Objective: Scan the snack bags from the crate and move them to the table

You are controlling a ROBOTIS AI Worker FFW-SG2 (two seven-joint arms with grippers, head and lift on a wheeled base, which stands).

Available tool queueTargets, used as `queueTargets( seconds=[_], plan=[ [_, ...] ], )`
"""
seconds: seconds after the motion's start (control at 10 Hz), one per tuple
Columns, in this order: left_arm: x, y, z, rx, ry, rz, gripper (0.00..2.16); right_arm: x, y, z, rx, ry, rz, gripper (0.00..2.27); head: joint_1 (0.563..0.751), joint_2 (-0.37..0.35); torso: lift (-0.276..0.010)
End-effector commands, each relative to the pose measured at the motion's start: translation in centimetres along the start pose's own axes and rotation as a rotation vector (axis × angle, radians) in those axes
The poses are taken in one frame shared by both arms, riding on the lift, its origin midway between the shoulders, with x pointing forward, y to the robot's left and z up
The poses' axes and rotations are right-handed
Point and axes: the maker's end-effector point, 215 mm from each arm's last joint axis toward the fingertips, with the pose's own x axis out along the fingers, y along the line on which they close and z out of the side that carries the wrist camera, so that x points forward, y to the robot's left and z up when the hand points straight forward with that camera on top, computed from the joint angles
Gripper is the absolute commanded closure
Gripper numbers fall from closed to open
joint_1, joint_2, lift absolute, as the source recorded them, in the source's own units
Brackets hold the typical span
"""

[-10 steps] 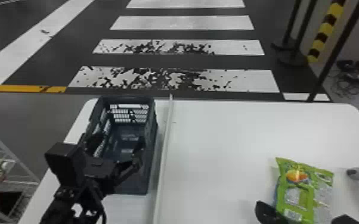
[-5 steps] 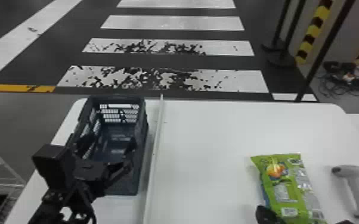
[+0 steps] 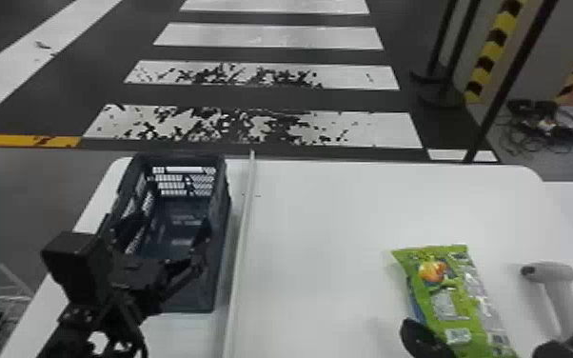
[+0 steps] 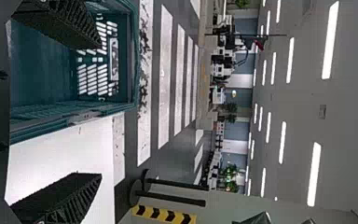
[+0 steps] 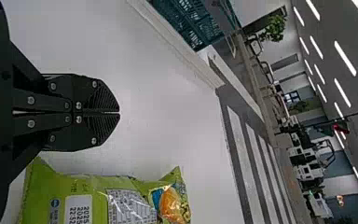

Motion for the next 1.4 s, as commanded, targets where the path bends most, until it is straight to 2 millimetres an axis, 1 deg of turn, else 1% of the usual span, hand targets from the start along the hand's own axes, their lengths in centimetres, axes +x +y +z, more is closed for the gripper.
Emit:
queueTargets(
  seconds=[0.0, 0.1, 0.2, 0.4, 0.5, 0.6, 0.7, 1.1, 1.2, 1.3],
  plan=[
    [0.0, -0.1, 0.1, -0.002, -0.002, -0.002, 0.01, 0.0, 0.6, 2.4, -0.004, -0.028, 0.006, 2.25, 0.695, 0.024, -0.095],
    [0.0, -0.1, 0.0, -0.002, -0.001, -0.002, 0.01, -0.1, -0.4, 3.5, -0.013, -0.033, -0.019, 2.24, 0.695, 0.030, -0.095],
    [0.0, -0.1, 0.1, -0.001, -0.003, -0.001, 0.01, -0.2, -1.9, 5.0, -0.026, -0.047, -0.060, 1.82, 0.695, 0.022, -0.095],
    [0.0, -0.1, 0.2, -0.002, -0.004, -0.001, 0.01, -1.5, -5.9, 7.8, -0.057, -0.081, -0.135, 0.21, 0.695, -0.012, -0.095],
    [-0.2, -0.1, 0.1, -0.001, -0.001, -0.002, 0.01, -2.3, -8.0, 8.8, -0.062, -0.089, -0.175, 0.02, 0.695, -0.044, -0.095],
    [-0.2, -0.2, 0.0, 0.001, 0.001, -0.007, 0.01, -3.1, -9.9, 9.6, -0.070, -0.095, -0.210, 0.01, 0.695, -0.078, -0.095],
    [-0.2, -0.2, -0.1, 0.001, 0.002, -0.007, 0.01, -3.7, -11.4, 9.9, -0.079, -0.100, -0.235, 0.03, 0.695, -0.112, -0.095],
    [-0.5, 0.0, -0.1, 0.008, 0.005, -0.009, 0.01, -4.2, -17.6, 9.5, -0.102, -0.107, -0.324, 0.03, 0.695, -0.190, -0.095],
    [-0.6, 0.0, -0.3, 0.009, 0.010, -0.011, 0.01, -4.3, -18.8, 9.8, -0.123, -0.118, -0.338, 0.03, 0.695, -0.209, -0.095],
    [-0.7, -0.1, -0.5, 0.008, 0.013, -0.012, 0.01, -4.4, -20.2, 9.7, -0.141, -0.120, -0.354, 0.03, 0.695, -0.219, -0.095]
  ],
)
